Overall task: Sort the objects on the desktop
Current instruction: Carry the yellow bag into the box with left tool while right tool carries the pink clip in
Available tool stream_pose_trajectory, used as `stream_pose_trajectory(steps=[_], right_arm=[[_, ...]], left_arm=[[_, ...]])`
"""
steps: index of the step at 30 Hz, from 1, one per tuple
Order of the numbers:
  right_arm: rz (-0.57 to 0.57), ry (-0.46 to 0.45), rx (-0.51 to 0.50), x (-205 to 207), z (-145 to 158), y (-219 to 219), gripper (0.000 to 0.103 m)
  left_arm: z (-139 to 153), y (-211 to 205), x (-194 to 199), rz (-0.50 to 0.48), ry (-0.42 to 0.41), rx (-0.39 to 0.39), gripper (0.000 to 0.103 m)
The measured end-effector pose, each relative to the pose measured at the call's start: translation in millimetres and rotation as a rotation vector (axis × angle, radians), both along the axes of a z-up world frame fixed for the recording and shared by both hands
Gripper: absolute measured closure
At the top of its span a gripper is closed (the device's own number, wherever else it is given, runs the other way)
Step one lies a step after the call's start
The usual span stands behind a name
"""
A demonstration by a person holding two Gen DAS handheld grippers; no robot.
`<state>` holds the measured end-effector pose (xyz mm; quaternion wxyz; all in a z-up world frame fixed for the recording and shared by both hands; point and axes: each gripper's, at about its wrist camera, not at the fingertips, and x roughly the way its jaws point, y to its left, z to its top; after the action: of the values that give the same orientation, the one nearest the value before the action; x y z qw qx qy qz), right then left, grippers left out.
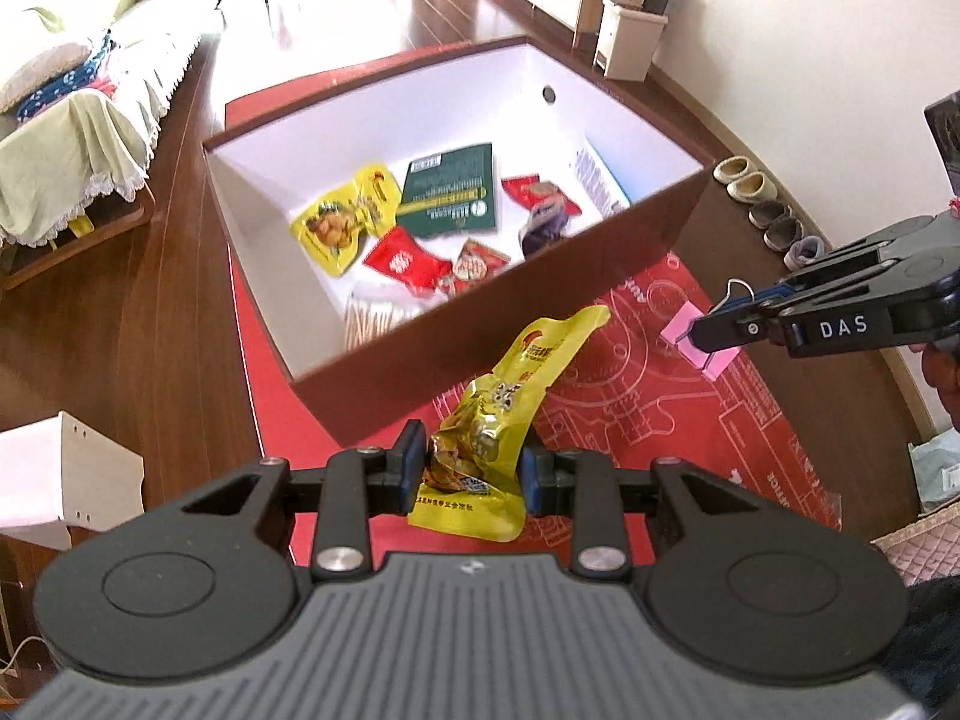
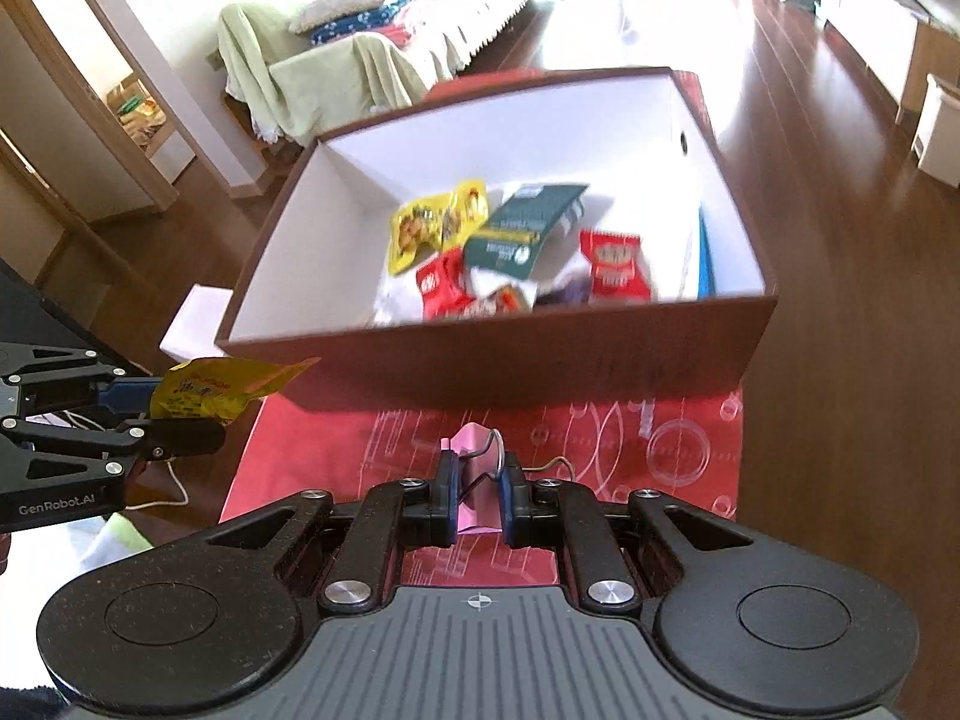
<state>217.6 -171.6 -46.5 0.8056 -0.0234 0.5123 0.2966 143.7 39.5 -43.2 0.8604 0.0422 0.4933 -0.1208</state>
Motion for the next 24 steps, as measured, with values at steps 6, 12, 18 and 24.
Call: stream_pose_trajectory(steps=[6,12,18,24], right_arm=[[0.001,-0.044,0.018,18,15,1,0.092],[0.001,-0.084,0.05,40,29,5,0.092],[0.004,-0.116,0.06,68,37,12,0.092],[0.011,-0.09,0.039,91,25,17,0.092]], left_arm=[[13,3,12,0.004,-0.037,-0.004,0.076],[26,5,28,0.006,-0.078,-0.004,0.076],[37,3,50,-0.007,-0.117,-0.001,0.076],[34,1,82,-0.053,-0.116,0.024,0.076]])
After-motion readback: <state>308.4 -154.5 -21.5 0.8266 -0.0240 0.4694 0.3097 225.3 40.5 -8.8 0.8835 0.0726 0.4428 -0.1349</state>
